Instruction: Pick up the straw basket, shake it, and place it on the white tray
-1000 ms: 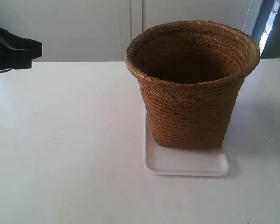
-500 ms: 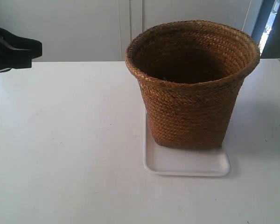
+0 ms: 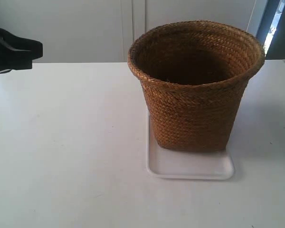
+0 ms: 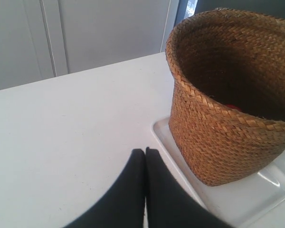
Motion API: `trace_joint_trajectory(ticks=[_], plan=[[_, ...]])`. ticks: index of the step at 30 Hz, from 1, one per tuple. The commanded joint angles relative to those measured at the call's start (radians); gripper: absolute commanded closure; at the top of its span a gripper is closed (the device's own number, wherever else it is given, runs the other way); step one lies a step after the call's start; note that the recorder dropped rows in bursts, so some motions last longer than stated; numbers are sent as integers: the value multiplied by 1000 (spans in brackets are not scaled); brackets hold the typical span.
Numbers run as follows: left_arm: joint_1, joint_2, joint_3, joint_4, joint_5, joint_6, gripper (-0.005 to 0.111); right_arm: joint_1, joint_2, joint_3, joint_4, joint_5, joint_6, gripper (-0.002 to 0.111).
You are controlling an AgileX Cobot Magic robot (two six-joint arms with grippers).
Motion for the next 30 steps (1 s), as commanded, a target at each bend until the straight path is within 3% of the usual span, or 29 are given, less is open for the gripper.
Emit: trace_joint_trajectory(ticks=[1,5,11,14,20,21,23,30], plan=[[0,-10,6,-16,1,0,107,-2,-40,51,-10,-29,-12,108],[0,-10,6,-16,1,0,107,-2,-98,179,-12,-160,-12,108],[0,-10,6,-16,1,-2,107,-2,-244,556,-61,-628,-12,108],[0,-10,6,-16,1,-2,107,-2,-305,731,-47,-757,-10,108],[0,-10,6,-16,1,-2,107,-2,-373,1004,-2,-778,-10,108],[0,-10,6,-16,1,-2,107,-2,-387,1004,-2,-768,-10,108],[0,-10,6,-16,1,-2,107,-2,-418,1004,13,-536,-14,108],[0,-10,6,-16,-6,-2,107,-2,-429,1004,14,-550,-33,108]])
